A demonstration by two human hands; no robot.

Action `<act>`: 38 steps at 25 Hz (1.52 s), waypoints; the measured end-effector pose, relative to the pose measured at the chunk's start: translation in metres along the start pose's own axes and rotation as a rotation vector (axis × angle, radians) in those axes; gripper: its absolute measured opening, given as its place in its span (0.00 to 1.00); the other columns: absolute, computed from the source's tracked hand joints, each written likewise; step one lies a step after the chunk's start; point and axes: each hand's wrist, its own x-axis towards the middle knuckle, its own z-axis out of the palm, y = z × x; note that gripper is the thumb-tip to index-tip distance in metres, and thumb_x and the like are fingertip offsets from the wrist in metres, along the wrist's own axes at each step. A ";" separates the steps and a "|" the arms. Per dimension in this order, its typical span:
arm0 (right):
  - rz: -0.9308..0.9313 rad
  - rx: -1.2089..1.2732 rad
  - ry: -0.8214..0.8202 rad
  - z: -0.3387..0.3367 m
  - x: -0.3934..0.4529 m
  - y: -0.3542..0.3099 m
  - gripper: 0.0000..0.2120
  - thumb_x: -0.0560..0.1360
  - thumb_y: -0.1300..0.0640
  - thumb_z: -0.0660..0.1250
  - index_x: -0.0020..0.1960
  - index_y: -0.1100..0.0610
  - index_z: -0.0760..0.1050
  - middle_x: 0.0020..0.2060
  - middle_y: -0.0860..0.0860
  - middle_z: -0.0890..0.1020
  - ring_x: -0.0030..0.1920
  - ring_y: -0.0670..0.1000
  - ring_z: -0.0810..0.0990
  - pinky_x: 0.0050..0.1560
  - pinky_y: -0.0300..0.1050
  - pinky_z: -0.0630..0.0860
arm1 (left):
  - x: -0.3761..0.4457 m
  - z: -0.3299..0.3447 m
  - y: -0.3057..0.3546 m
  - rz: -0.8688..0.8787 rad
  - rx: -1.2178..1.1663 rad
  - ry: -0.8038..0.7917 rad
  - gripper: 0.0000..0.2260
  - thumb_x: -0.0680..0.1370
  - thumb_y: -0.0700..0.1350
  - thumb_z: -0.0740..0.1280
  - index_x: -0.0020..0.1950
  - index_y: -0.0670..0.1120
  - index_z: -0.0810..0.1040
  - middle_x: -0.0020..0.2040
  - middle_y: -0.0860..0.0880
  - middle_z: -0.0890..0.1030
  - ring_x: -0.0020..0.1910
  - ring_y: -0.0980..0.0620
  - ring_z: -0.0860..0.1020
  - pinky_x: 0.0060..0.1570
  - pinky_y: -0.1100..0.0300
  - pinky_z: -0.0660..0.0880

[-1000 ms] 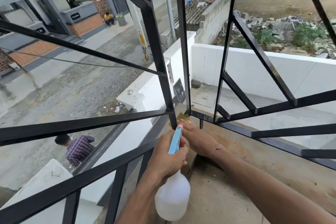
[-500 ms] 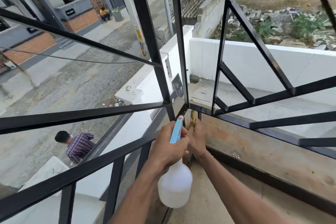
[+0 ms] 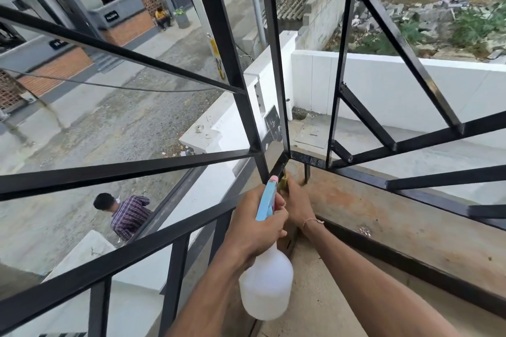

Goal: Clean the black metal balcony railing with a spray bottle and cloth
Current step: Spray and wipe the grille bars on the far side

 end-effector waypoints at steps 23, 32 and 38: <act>0.315 0.244 0.679 -0.047 -0.037 -0.002 0.06 0.76 0.56 0.73 0.50 0.58 0.82 0.37 0.49 0.79 0.41 0.52 0.78 0.43 0.43 0.72 | -0.002 0.005 0.004 0.027 -0.042 -0.022 0.07 0.77 0.39 0.69 0.48 0.51 0.79 0.44 0.50 0.78 0.42 0.52 0.80 0.46 0.47 0.85; 0.464 0.298 0.632 -0.024 0.029 -0.019 0.14 0.76 0.51 0.73 0.50 0.63 0.83 0.48 0.61 0.85 0.50 0.62 0.82 0.51 0.51 0.76 | -0.013 0.004 0.007 0.053 -0.038 -0.007 0.06 0.78 0.39 0.69 0.52 0.50 0.79 0.44 0.51 0.79 0.42 0.53 0.81 0.45 0.51 0.85; 0.513 0.217 0.629 -0.026 0.030 -0.017 0.10 0.76 0.55 0.72 0.50 0.61 0.85 0.48 0.60 0.86 0.50 0.61 0.83 0.52 0.51 0.78 | -0.019 0.004 0.005 0.060 -0.041 -0.022 0.07 0.78 0.39 0.69 0.53 0.50 0.79 0.44 0.51 0.78 0.40 0.55 0.80 0.46 0.50 0.85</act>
